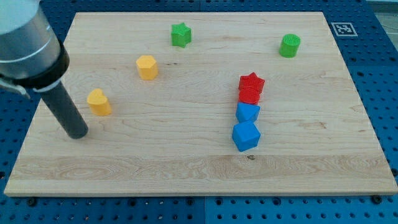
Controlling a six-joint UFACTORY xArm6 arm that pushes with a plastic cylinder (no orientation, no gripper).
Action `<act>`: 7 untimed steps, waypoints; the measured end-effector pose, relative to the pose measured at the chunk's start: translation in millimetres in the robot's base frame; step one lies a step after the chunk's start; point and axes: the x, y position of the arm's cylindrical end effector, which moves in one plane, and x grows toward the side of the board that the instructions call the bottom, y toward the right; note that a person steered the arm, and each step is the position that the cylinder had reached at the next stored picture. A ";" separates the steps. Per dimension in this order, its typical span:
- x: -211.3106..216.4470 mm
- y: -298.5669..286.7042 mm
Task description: Push the yellow heart close to the yellow hexagon
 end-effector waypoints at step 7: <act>-69.6 15.4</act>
